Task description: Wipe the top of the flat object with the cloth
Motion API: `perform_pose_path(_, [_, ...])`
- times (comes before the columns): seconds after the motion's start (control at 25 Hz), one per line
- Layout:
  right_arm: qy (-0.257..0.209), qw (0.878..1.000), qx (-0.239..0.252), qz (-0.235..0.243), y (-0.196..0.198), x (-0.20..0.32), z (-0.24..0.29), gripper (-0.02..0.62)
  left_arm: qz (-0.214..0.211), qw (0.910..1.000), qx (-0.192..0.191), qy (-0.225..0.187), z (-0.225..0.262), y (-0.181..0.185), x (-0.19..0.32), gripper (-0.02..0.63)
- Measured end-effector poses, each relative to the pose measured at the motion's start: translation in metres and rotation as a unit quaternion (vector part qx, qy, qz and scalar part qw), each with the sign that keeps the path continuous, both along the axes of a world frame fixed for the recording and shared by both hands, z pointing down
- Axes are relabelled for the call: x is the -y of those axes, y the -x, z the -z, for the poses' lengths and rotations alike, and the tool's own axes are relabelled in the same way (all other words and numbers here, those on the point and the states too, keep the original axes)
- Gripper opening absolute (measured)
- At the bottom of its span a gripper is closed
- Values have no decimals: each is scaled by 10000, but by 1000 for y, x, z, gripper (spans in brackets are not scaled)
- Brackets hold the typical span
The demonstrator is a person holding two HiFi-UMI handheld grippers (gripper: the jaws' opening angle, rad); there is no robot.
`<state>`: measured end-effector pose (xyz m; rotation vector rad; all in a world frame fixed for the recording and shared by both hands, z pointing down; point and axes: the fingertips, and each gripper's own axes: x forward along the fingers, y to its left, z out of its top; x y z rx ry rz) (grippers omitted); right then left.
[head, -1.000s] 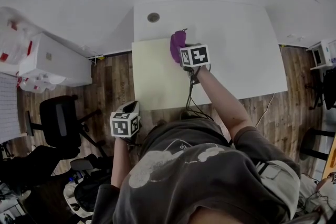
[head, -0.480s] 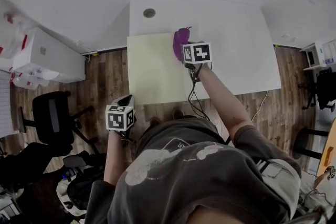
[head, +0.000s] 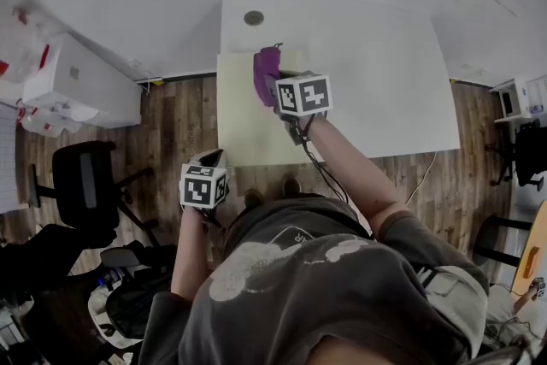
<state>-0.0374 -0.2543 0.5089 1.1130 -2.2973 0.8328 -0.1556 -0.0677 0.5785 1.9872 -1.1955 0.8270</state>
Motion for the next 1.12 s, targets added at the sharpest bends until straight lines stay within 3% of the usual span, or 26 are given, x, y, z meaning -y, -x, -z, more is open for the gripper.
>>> perform_pose_path(0.28, [192, 9988, 47, 454, 67, -20, -15, 72, -139, 9999, 16, -24, -2, 0, -1, 0])
perform_pose_path(0.52, [380, 9977, 35, 561, 95, -29, -29, 72, -181, 9998, 4, -70, -2, 0, -2, 0])
perform_pose_path(1.12, [474, 9980, -217, 360, 87, -27, -46, 72, -292, 9995, 6, -95, -2, 2, -1, 0])
